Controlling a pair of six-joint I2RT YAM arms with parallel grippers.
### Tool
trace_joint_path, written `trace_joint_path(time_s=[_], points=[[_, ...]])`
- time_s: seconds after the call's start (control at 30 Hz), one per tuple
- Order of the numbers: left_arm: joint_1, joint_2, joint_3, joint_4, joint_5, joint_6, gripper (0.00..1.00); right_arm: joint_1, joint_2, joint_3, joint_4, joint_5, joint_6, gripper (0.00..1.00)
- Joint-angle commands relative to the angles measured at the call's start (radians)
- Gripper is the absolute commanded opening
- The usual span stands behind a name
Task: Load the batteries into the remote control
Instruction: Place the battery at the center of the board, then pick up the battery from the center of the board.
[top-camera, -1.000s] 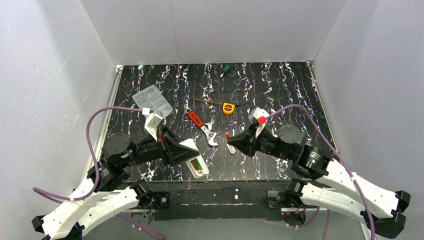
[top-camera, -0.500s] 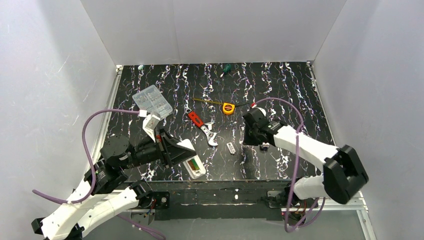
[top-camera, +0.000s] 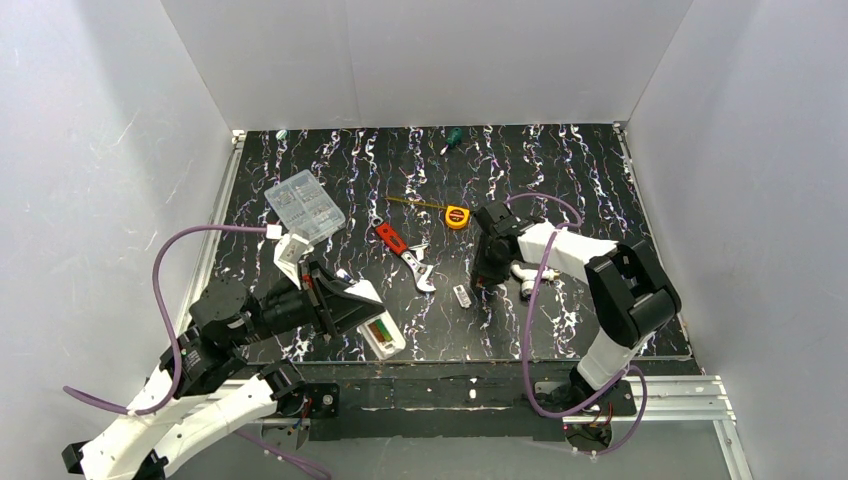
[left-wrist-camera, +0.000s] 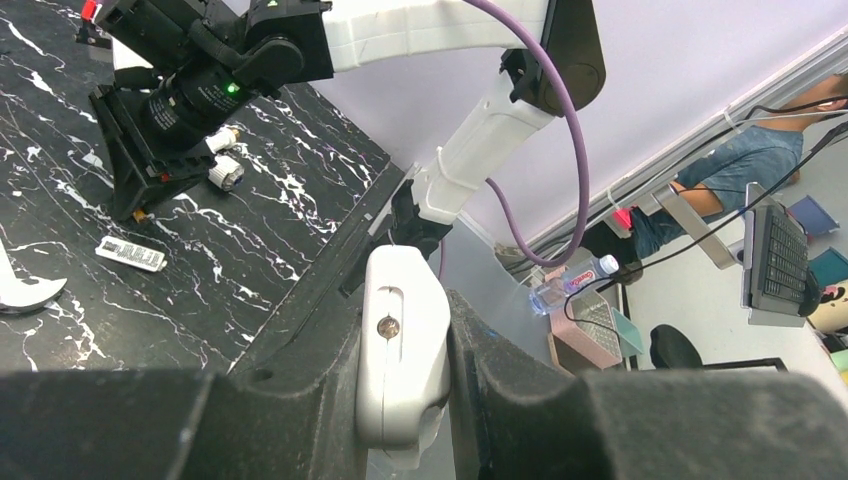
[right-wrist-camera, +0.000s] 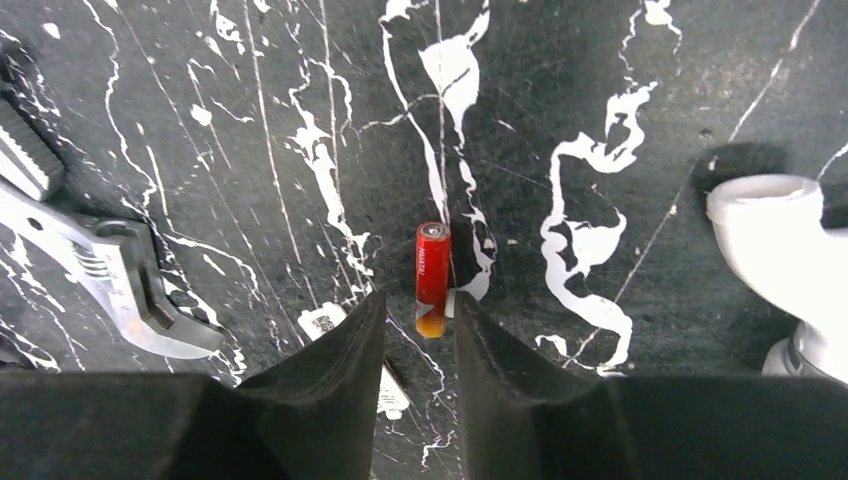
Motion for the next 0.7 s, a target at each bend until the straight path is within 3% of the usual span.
trace_joint_path(time_s=[0.0,0.17,0.4,0.53,0.67], points=[[0.000,-0.027,0.013,0.051,-0.003,0.002,0.00,-0.010,0.029,0.026,0.010,-0.023,0.038,0.44],[0.000,-0.027,0.005,0.054,-0.009,0.004,0.00,-0.010,0.006,0.026,-0.006,-0.014,0.018,0.59],[0.000,-0.026,0.005,0.047,-0.011,0.007,0.00,-0.010,-0.044,0.072,-0.054,0.035,-0.119,0.60],[0.000,-0.031,0.006,0.036,-0.018,0.010,0.00,-0.010,-0.089,0.101,-0.060,0.057,-0.294,0.58],[-0.001,-0.033,0.003,0.033,-0.021,0.010,0.00,-0.010,-0.117,0.130,-0.049,-0.050,-0.616,0.56]])
